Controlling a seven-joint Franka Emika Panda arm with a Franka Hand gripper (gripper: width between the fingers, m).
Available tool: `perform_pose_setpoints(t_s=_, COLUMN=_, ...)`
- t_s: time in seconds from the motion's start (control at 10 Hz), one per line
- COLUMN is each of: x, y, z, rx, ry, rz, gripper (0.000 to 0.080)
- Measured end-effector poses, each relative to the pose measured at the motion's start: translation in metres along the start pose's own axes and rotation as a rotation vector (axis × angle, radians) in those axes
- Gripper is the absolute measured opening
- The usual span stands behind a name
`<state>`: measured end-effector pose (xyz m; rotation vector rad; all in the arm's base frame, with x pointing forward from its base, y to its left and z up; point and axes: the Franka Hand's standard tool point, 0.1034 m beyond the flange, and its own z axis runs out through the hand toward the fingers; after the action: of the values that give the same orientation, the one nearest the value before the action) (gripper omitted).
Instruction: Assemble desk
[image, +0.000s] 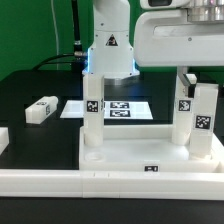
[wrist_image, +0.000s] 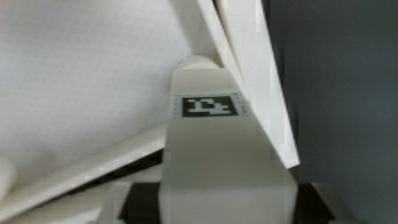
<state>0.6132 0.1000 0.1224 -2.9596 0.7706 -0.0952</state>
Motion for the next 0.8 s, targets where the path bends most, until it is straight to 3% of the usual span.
perform_pose_setpoints(t_s=0.4, x=-0.003, y=0.0006, z=0.0008, rx=-0.006, ry=-0.01, rz=0.419, gripper=0.0292)
perform_pose_setpoints(t_s=0.8, x=-0.0043, y=-0.0017, z=0.0016, rx=0.004, ry=-0.016, rz=0.78, gripper=0.0292)
